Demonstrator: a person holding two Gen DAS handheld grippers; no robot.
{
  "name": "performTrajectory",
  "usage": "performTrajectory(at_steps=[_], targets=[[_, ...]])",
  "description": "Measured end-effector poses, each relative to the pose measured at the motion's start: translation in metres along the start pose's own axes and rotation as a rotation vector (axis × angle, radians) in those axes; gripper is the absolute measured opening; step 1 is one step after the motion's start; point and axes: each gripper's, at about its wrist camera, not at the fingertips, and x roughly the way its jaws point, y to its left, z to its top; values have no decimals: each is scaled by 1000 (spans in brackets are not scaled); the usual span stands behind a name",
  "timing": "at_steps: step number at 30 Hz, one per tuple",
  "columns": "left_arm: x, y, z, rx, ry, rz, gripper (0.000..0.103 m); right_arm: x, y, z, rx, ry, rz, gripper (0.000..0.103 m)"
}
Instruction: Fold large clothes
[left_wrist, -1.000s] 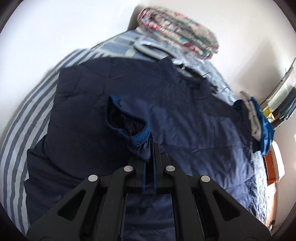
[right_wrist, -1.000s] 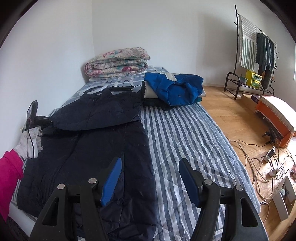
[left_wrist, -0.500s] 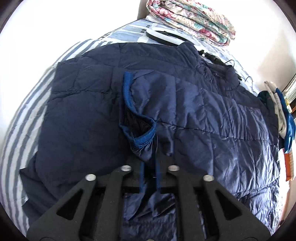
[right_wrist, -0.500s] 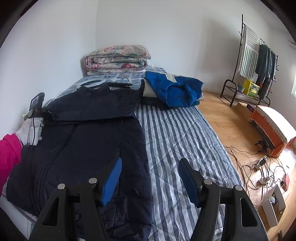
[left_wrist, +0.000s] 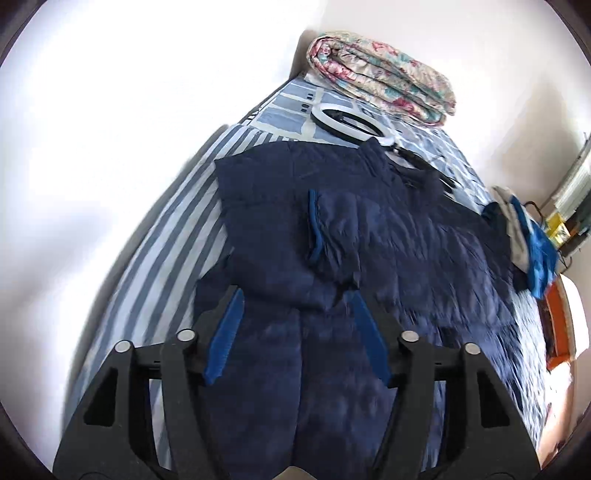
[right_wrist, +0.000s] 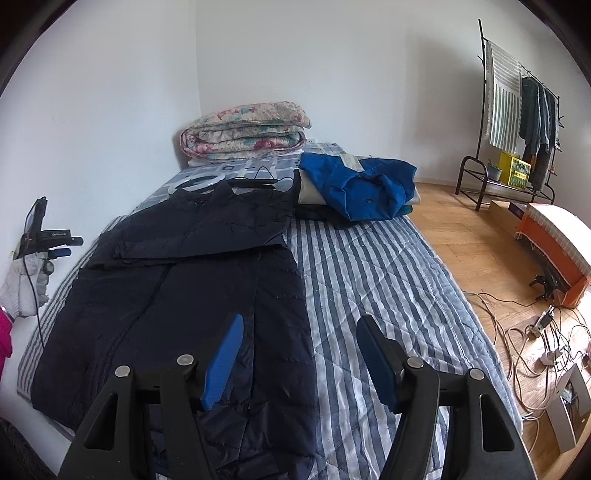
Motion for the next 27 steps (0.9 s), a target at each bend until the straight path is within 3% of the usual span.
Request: performTrajectory(at_steps=[8,12,21,27], targets=[[-83,21,-81,45,61,4,73,11,-20,-20,-44,21,98,67],[-104,40,-126,31,104,13,73,29,-30,-43,-14,118,146,67],[-106,93,-203,-132,238,-8,73,72,-55,-83,93,346,256,67],[-97,106,-234,-195,301,-56,73,85,-67,-100,186,427,322,67]])
